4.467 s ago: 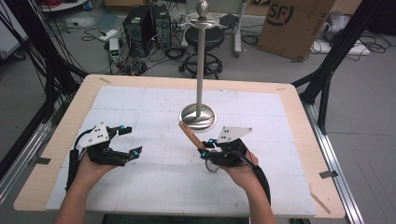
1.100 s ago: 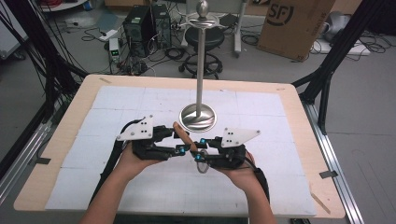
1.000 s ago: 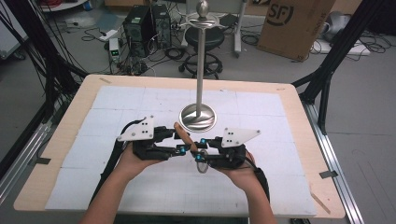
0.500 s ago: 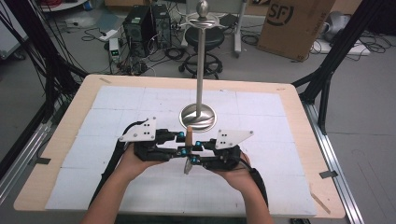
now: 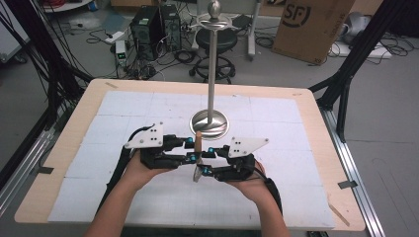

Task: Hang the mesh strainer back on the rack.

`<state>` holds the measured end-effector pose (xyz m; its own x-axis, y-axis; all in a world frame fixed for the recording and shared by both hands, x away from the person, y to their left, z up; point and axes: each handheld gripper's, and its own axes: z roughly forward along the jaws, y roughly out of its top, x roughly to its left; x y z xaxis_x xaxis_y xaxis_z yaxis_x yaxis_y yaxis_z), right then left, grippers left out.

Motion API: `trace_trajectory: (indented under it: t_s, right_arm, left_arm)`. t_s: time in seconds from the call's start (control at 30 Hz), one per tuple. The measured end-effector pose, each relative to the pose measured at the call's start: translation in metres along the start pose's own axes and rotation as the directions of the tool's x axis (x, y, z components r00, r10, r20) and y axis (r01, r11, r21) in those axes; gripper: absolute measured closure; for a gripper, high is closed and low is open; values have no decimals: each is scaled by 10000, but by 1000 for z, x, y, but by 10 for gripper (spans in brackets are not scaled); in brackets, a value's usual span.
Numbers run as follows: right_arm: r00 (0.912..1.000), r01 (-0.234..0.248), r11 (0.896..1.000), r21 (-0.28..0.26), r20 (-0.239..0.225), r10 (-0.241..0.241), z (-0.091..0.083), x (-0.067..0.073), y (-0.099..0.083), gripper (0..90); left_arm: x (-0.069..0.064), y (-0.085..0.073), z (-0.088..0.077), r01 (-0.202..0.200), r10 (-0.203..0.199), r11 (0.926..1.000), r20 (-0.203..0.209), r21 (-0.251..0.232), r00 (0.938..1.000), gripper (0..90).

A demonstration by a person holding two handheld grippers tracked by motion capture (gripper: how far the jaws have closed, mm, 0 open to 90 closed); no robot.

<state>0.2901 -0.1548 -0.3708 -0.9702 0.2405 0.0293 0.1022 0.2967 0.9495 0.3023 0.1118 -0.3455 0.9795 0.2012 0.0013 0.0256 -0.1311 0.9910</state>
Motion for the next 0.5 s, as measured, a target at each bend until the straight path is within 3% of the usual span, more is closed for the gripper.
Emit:
trace_trajectory:
  t_s: [0.23, 0.5]
  right_arm:
    - [9975, -281, 9996, -40, 650, 283, -13, -7, -3, 511]
    - [9925, -339, 9983, 482, 1192, 280, -14, -13, -10, 449]
  left_arm:
    - [11, 0, -10, 139, -138, 9999, -448, 16, 9989, 683]
    - [25, 0, -25, 322, -321, 9995, -992, -3, 9945, 683]
